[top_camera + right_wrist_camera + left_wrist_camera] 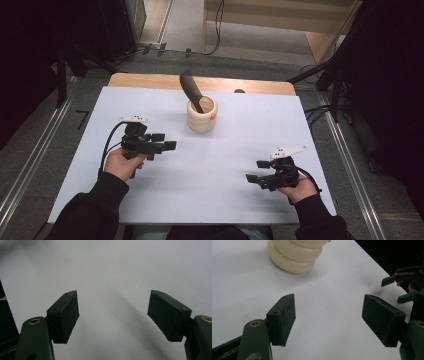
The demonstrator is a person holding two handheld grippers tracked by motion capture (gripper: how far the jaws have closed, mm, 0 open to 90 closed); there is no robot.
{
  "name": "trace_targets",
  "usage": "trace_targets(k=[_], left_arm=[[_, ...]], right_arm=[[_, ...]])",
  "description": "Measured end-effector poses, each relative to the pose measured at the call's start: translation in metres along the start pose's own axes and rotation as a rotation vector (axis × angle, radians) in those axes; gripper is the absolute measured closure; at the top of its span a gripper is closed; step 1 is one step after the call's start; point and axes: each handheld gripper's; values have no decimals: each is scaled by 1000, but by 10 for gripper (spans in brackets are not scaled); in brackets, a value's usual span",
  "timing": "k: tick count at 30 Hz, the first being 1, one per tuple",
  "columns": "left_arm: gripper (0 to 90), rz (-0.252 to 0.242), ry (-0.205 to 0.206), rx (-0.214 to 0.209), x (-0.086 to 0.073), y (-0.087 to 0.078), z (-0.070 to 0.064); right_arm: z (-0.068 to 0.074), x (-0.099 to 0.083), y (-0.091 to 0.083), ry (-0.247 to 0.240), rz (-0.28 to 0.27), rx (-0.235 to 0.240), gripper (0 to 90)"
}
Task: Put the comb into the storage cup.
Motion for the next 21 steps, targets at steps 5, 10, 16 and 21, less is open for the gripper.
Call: trace_targets(k=[5,10,16,21], left_arm=[[277,17,21,13,-15,-9,-8],[277,39,29,28,-30,-16,-10],[277,35,36,37,-43,-28,-13],[277,65,55,53,-53,-37,-16]], right_arm=[[0,0,1,-6,6,-2,232],[0,0,2,0,13,-7,232],[0,-1,1,0,17,-11,232],[0,-2,1,-4,24,-10,232]])
Point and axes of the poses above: each handheld gripper's, and its own axes: y roughly forward along the jaws, x roughly out of its top, z roughly to its left, and after that the axes turned 6 degrees about y, right-handed
